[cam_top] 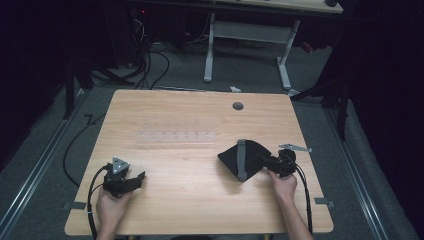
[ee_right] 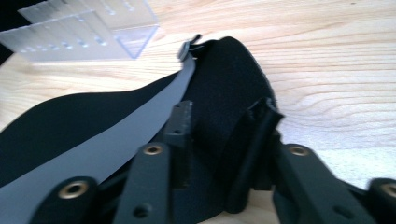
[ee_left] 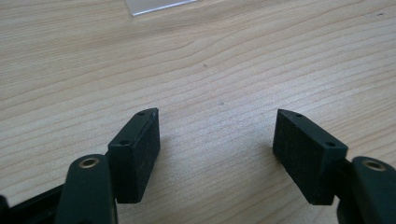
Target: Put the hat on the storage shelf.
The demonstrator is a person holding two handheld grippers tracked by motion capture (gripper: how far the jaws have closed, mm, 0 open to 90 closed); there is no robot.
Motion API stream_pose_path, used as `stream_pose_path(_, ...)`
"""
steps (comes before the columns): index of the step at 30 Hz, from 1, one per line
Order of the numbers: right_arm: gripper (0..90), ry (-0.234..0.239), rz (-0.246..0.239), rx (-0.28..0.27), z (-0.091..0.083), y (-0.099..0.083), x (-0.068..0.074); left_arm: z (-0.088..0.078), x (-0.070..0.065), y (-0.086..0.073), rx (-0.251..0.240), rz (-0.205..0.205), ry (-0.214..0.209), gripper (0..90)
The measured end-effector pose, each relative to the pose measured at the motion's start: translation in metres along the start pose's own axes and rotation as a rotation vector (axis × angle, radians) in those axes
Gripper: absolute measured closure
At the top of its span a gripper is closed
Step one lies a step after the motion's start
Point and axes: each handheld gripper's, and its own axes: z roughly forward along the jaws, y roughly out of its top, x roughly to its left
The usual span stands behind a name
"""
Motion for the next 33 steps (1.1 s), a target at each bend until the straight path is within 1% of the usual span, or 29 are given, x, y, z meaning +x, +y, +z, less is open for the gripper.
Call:
stream_pose_path(2, 75.8, 0.026, -0.008, -0.005, -0.002, 0.0, 0.001, 0.0, 0.0, 0.0, -0.001, 0.001, 0.0, 32.3)
stream_pose_path(5, 79.7, 0.053, -0.017, -0.01, -0.004, 0.0, 0.003, 0.0, 0.0, 0.0, 0.003, 0.003, 0.006, 32.0)
stream_pose_path(7, 82.4, 0.073, -0.023, -0.019, -0.007, 0.001, 0.006, 0.0, 0.0, 0.0, 0.003, -0.001, 0.006, 29.3)
stream_pose_path(8, 82.4, 0.073, -0.023, -0.019, -0.007, 0.001, 0.006, 0.0, -0.001, 0.0, 0.004, 0.002, 0.005, 29.3)
stream_pose_path(9, 82.8, 0.085, -0.023, -0.025, -0.009, 0.001, 0.008, 0.0, -0.001, 0.0, 0.005, 0.003, 0.003, 28.9)
stream_pose_path(11, 83.4, 0.085, -0.028, -0.028, -0.011, 0.002, 0.011, 0.0, -0.001, 0.0, 0.006, 0.005, 0.001, 28.2)
stream_pose_path(13, 83.8, 0.093, -0.022, -0.03, -0.013, 0.002, 0.013, 0.001, 0.0, 0.0, 0.007, 0.006, -0.004, 27.8)
stream_pose_path(16, 84.2, 0.108, 0.0, -0.02, -0.016, 0.003, 0.012, 0.001, -0.001, 0.0, 0.009, 0.01, -0.01, 26.1)
stream_pose_path(17, 84.2, 0.109, 0.005, -0.017, -0.017, 0.003, 0.012, 0.001, -0.001, 0.001, 0.011, 0.012, -0.013, 25.2)
stream_pose_path(19, 84.3, 0.104, 0.009, -0.012, -0.019, 0.003, 0.013, 0.001, -0.002, 0.0, 0.015, 0.004, -0.004, 22.6)
stream_pose_path(20, 84.4, 0.097, 0.018, -0.007, -0.024, 0.005, 0.014, 0.001, -0.002, 0.0, 0.015, 0.005, -0.004, 22.6)
stream_pose_path(21, 84.4, 0.097, 0.018, -0.007, -0.024, 0.005, 0.014, 0.001, -0.002, 0.0, 0.015, 0.007, -0.004, 22.6)
stream_pose_path(23, 84.4, 0.089, 0.027, 0.007, -0.031, 0.006, 0.018, 0.0, -0.003, 0.0, 0.009, 0.025, -0.002, 23.3)
stream_pose_path(25, 84.5, 0.087, 0.022, 0.009, -0.037, 0.008, 0.021, -0.001, -0.006, 0.001, 0.007, 0.054, -0.006, 25.9)
stream_pose_path(26, 84.5, 0.087, 0.023, 0.009, -0.04, 0.009, 0.022, -0.001, -0.008, 0.002, 0.008, 0.073, -0.007, 26.2)
stream_pose_path(27, 84.5, 0.101, 0.027, 0.006, -0.045, 0.011, 0.025, -0.003, -0.012, 0.004, 0.0, 0.095, -0.011, 27.7)
stream_pose_path(29, 84.5, 0.104, 0.029, 0.007, -0.046, 0.011, 0.026, -0.006, -0.017, 0.007, -0.022, 0.107, -0.04, 28.9)
stream_pose_path(31, 84.5, 0.108, 0.028, 0.015, -0.049, 0.013, 0.029, -0.01, -0.025, 0.013, -0.048, 0.14, -0.061, 29.5)
stream_pose_path(33, 84.5, 0.119, 0.033, 0.017, -0.05, 0.015, 0.032, -0.014, -0.036, 0.018, -0.07, 0.182, -0.087, 30.2)
